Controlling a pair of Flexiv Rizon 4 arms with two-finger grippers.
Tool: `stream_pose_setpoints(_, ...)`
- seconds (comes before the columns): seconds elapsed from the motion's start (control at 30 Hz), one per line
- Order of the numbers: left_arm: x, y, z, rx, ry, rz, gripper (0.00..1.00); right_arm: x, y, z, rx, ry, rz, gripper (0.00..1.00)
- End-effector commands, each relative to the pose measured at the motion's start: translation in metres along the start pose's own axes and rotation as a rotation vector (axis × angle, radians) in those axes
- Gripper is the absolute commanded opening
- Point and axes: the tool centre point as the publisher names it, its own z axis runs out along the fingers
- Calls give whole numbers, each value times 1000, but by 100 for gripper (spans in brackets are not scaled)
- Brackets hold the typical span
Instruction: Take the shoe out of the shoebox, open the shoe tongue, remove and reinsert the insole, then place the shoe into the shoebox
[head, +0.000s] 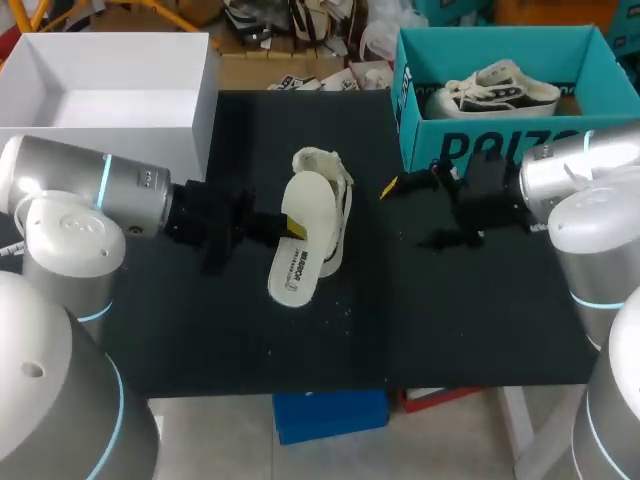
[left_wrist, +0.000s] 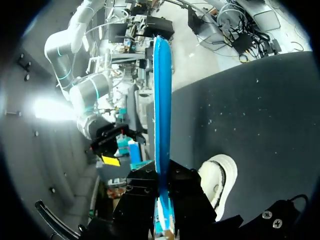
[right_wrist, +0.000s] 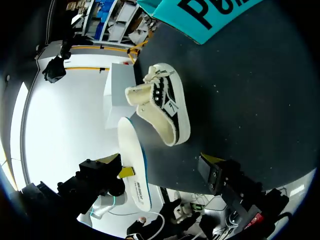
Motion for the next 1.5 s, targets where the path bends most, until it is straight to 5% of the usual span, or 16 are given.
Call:
stream_pose_setpoints(0.03,-3,4,-4,25,101,-1,0,2,-5,-2,-31,-51,1,100)
stream_pose_setpoints(0.27,-1,2,-6,33,120,-43,0,-1,-5,-5,-31,-42,7,100)
stream_pose_setpoints(0.53,9,-7,-3,122,154,-89,0,-10,-22,-37,-46,68,-60,100)
stream_pose_setpoints(0.63,11,-8,-1,136,130,-111,0,-11,-30,-38,40,-3,-159,100)
stream_pose_setpoints(1.0,8,-6,3,143,85,-198,0,-11,-30,-38,40,-3,-159,100)
stream_pose_setpoints(1.1,7,-5,2,141,81,-196,0,-11,-38,-40,-229,-436,-515,100)
stream_pose_setpoints(1.5,6,-2,10,146,81,-205,0,-11,-38,-40,-229,-436,-515,100)
